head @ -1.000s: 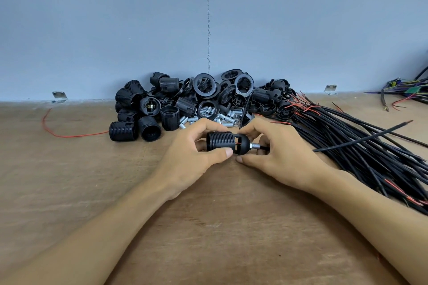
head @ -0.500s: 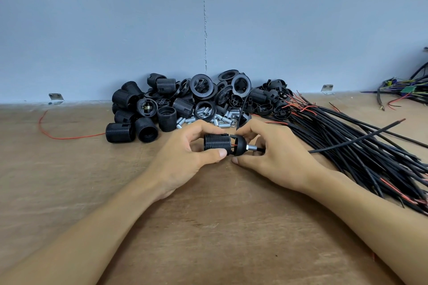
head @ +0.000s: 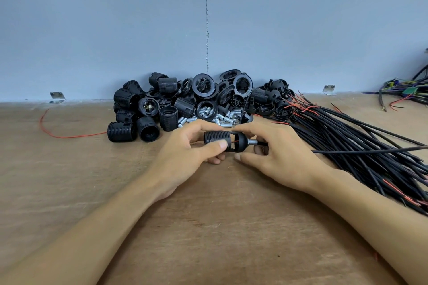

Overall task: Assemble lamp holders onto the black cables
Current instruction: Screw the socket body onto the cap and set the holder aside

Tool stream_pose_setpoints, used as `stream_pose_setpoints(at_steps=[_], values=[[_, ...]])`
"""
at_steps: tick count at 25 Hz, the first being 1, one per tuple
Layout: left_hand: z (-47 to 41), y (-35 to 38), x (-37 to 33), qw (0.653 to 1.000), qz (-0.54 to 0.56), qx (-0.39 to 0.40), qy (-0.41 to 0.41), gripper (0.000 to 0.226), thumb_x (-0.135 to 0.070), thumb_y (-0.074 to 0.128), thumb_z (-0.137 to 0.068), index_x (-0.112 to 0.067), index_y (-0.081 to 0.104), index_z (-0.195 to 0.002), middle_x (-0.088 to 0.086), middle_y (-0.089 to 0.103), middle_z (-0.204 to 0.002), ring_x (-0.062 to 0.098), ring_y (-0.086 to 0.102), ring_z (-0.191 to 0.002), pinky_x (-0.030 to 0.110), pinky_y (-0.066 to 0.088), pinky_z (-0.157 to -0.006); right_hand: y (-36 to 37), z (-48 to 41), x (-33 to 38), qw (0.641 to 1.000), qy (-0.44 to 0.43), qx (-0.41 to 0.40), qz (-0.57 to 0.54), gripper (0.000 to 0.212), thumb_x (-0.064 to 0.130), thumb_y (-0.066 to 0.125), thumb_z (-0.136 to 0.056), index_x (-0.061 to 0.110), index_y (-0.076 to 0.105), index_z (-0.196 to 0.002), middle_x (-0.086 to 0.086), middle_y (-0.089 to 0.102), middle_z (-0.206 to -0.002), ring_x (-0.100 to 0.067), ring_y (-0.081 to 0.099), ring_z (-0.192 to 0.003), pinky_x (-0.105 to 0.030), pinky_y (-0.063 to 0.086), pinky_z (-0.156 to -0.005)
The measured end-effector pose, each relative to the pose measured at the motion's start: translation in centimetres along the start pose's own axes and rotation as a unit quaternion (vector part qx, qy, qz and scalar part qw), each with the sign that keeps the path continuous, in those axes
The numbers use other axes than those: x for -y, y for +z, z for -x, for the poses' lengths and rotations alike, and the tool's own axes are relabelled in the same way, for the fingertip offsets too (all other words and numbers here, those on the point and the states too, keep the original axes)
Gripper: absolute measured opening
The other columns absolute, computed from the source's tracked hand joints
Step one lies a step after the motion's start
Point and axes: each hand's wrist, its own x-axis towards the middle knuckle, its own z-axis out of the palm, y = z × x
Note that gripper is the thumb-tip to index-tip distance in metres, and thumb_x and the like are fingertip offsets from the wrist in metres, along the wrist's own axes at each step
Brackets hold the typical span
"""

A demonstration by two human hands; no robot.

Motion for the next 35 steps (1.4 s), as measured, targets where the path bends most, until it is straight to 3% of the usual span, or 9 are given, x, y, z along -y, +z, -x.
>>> stream_pose_setpoints(at_steps=[4,8,10,16,23,27,30,35], values=[[-0.3,0.0,-0.4,0.999,0.032,-0.012,-0.041,0.017,-0.021,0.067,-0.097,-0.015,0.075,-0.111,0.02,0.07,-0.104,0.026,0.067,-0.069,0.029,0.054,-0.064,-0.3,-0.2,0.4,0.999,-0.009,0.036,0.015,0.045,0.036,0.069,-0.09,0.036,0.059,-0.133,0.002,0.065,-0.104,-0.016,0.06,-0.096,-0.038,0.048,-0.086],[-0.4,0.2,-0.6,0.999,-0.003,0.006,-0.05,0.027,-0.035,0.061,-0.1,-0.012,0.075,-0.106,0.019,0.071,-0.108,0.021,0.061,-0.062,0.027,0.048,-0.054,-0.7,-0.2,0.8,0.997,-0.006,0.057,0.042,0.034,0.036,0.064,-0.091,0.029,0.062,-0.124,0.004,0.061,-0.099,-0.015,0.055,-0.091,-0.042,0.048,-0.083],[-0.5,0.4,-0.6,0.998,-0.021,0.015,-0.052,0.036,-0.042,0.057,-0.101,-0.011,0.075,-0.101,0.011,0.074,-0.099,0.019,0.058,-0.058,0.025,0.045,-0.05,-0.7,-0.2,0.8,0.997,-0.004,0.059,0.051,0.029,0.034,0.063,-0.091,0.022,0.064,-0.117,0.004,0.06,-0.098,-0.014,0.054,-0.092,-0.041,0.048,-0.083],[-0.5,0.5,-0.3,0.997,-0.054,0.01,-0.054,0.033,-0.044,0.057,-0.101,-0.015,0.073,-0.1,0.009,0.069,-0.084,0.02,0.057,-0.062,0.025,0.046,-0.054,-0.8,-0.4,0.9,0.996,-0.002,0.084,0.008,0.021,0.029,0.064,-0.092,0.021,0.068,-0.111,0.012,0.063,-0.092,-0.013,0.056,-0.09,-0.04,0.047,-0.085],[-0.4,0.6,-0.4,0.997,-0.063,0.006,-0.046,0.031,-0.044,0.057,-0.101,-0.017,0.072,-0.103,0.01,0.065,-0.077,0.017,0.055,-0.061,0.025,0.046,-0.056,-0.8,-0.3,1.4,0.996,-0.007,0.087,-0.033,0.025,0.021,0.066,-0.091,0.034,0.067,-0.113,0.029,0.058,-0.093,0.009,0.054,-0.095,-0.011,0.037,-0.08],[-0.2,0.7,-0.3,0.996,-0.08,-0.001,-0.037,0.025,-0.043,0.056,-0.101,-0.023,0.07,-0.104,-0.003,0.062,-0.062,0.01,0.053,-0.054,0.021,0.045,-0.055,-1.1,-0.4,1.9,0.994,-0.01,0.102,-0.041,0.028,0.019,0.066,-0.092,0.043,0.057,-0.1,0.027,0.058,-0.091,0.009,0.053,-0.093,-0.016,0.036,-0.079],[-0.1,0.9,-0.3,0.996,-0.085,-0.003,-0.026,0.02,-0.038,0.057,-0.101,-0.024,0.069,-0.106,-0.012,0.06,-0.055,0.003,0.052,-0.048,0.016,0.044,-0.051,-1.0,-0.4,1.9,0.993,-0.006,0.115,-0.024,0.015,0.021,0.065,-0.093,0.03,0.063,-0.105,0.016,0.064,-0.094,-0.004,0.056,-0.093,-0.026,0.043,-0.083],[0.0,1.0,-0.6,0.995,-0.097,0.001,-0.019,0.018,-0.037,0.057,-0.101,-0.024,0.069,-0.105,-0.011,0.06,-0.055,0.003,0.052,-0.048,0.016,0.044,-0.052,-0.6,-0.1,1.6,0.993,-0.002,0.118,-0.028,0.023,0.026,0.063,-0.096,0.022,0.066,-0.118,0.008,0.069,-0.103,-0.013,0.061,-0.097,-0.034,0.046,-0.089]])
